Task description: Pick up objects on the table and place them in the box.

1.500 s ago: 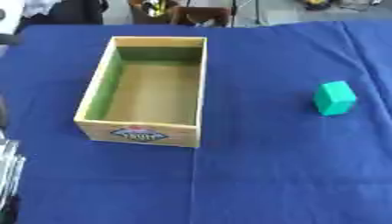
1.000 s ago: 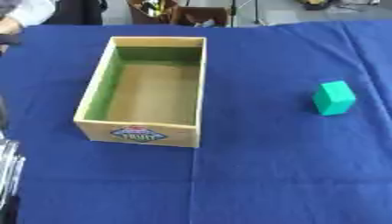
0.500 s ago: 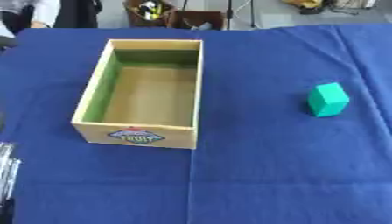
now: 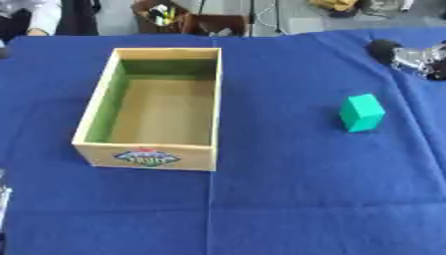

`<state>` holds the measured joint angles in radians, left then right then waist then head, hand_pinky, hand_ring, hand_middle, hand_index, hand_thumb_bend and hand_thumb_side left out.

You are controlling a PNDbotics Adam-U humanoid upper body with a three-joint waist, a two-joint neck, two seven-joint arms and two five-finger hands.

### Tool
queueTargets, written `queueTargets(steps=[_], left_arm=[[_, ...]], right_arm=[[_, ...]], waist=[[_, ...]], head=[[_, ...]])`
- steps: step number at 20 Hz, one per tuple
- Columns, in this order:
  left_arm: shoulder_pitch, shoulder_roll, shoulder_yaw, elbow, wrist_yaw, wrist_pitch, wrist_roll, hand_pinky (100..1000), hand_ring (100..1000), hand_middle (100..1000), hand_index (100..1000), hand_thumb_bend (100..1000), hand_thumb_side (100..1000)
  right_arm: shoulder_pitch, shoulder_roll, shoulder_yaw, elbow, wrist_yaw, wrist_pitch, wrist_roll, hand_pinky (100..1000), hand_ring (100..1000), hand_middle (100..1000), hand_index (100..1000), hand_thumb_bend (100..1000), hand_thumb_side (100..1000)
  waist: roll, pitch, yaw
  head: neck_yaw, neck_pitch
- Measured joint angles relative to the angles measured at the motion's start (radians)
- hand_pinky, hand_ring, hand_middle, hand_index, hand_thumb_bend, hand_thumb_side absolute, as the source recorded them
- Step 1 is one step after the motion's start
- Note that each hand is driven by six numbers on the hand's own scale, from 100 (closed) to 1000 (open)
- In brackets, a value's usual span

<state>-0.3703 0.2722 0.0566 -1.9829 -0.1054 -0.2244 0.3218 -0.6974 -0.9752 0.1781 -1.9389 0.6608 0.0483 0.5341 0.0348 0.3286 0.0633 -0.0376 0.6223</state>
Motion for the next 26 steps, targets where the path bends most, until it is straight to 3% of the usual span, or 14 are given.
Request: queueTargets(steps=[7,15,19,26], left_arm=[[0.0,0.0,-0.003,0.0,0.003,0.001,-0.004,546,716,880,843,100,975],[0.001,0.0,-0.003,0.0,0.007,0.002,-0.008,545,717,881,843,100,976],[0.001,0.0,-0.003,0.0,0.008,0.003,-0.011,544,716,882,843,100,975],[0.0,0.0,-0.005,0.0,0.008,0.004,-0.013,543,717,883,842,100,976]], right_arm=[[-0.038,0.003,0.032,0.085,-0.005,-0.039,0.152,890,958,898,965,511,860],[-0.063,0.02,0.052,0.156,-0.024,-0.059,0.282,897,968,925,977,508,610],[-0.068,0.031,0.076,0.2,-0.028,-0.064,0.349,904,972,936,1000,463,564],[-0.077,0.049,0.118,0.275,-0.008,-0.068,0.37,899,964,933,1000,417,524]], waist=[[-0.002,-0.001,0.001],[-0.002,-0.001,0.002],[0.0,0.003,0.006],[0.001,0.01,0.009]], head=[[-0.005,0.0],[-0.008,-0.002],[-0.012,-0.008],[-0.019,-0.009]])
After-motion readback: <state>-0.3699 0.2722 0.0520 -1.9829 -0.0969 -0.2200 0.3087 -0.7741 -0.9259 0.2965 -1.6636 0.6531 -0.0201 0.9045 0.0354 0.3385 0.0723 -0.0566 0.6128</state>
